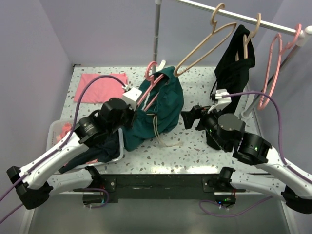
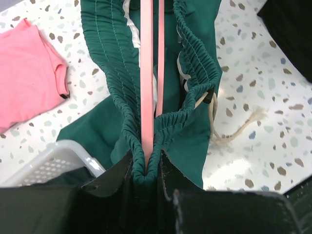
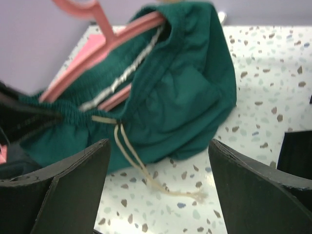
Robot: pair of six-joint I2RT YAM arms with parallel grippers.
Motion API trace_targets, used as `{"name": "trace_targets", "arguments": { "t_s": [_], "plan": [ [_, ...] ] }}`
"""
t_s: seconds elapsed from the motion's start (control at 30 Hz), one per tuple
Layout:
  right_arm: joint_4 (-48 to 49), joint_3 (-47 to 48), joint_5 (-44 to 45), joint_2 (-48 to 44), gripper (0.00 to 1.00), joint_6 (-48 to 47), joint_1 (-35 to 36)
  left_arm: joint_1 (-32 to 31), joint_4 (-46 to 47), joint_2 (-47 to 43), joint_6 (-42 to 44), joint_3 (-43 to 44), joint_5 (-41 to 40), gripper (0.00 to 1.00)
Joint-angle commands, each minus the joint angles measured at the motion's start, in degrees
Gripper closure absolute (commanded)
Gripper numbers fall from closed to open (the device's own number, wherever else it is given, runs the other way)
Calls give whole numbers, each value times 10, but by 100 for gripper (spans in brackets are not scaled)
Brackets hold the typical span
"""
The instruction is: Place the shorts on the hanger
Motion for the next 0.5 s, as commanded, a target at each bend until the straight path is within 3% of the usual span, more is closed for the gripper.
{"name": "trace_targets", "arguments": {
  "t_s": [0.0, 0.23, 0.47],
  "plan": [
    [-19, -27, -8, -23, 15, 37, 3, 77, 140, 36, 41, 67, 62, 100],
    [-42, -48, -21, -43, 15, 48, 3, 90, 158, 141, 117, 186, 127, 100],
    [-53, -55, -38, -56, 15, 51, 3, 111, 137, 243, 162, 313, 123, 100]
  ]
}}
